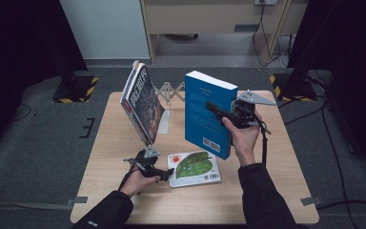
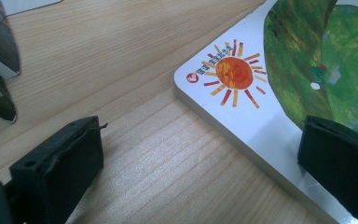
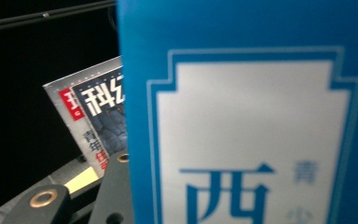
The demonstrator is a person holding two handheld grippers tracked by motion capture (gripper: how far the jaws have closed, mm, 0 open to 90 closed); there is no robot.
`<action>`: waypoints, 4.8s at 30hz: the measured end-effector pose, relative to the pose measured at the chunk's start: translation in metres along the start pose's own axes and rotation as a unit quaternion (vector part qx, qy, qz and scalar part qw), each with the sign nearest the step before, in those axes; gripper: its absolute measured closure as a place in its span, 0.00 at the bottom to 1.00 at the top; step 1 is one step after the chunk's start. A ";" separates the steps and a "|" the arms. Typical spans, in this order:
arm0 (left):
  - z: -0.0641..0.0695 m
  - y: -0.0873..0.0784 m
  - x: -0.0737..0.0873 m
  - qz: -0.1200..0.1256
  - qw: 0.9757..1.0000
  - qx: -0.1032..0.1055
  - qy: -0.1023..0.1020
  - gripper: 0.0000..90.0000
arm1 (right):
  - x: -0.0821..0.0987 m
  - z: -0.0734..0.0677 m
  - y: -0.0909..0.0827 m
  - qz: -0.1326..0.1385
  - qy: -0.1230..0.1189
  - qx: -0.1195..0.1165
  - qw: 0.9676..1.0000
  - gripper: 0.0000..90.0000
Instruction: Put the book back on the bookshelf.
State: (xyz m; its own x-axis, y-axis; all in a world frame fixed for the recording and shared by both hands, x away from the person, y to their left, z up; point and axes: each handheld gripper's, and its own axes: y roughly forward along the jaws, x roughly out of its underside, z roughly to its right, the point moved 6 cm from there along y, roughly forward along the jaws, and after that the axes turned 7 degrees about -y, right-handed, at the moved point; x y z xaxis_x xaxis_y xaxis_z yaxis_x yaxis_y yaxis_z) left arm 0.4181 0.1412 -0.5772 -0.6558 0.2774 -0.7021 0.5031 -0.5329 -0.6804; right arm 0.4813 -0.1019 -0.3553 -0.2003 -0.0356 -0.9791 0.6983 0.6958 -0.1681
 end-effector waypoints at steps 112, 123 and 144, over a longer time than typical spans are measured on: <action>0.001 0.000 0.000 0.000 1.000 0.000 0.003 0.00 | 0.064 0.007 0.124 -0.008 -0.046 0.057 0.997 0.68; 0.001 0.001 0.000 -0.001 1.000 0.000 0.003 0.00 | 0.074 0.012 0.101 -0.030 -0.066 0.057 0.996 0.67; 0.002 0.001 0.000 -0.001 1.000 0.000 0.001 0.00 | 0.071 0.013 0.106 0.000 -0.058 0.106 0.993 0.67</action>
State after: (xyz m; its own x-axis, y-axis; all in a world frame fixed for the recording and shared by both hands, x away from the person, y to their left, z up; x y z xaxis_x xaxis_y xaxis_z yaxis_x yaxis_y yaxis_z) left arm 0.4177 0.1395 -0.5773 -0.6549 0.2800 -0.7019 0.5021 -0.5330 -0.6811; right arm 0.5499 -0.0397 -0.4437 -0.1290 -0.1258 -0.9836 0.8294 0.5301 -0.1765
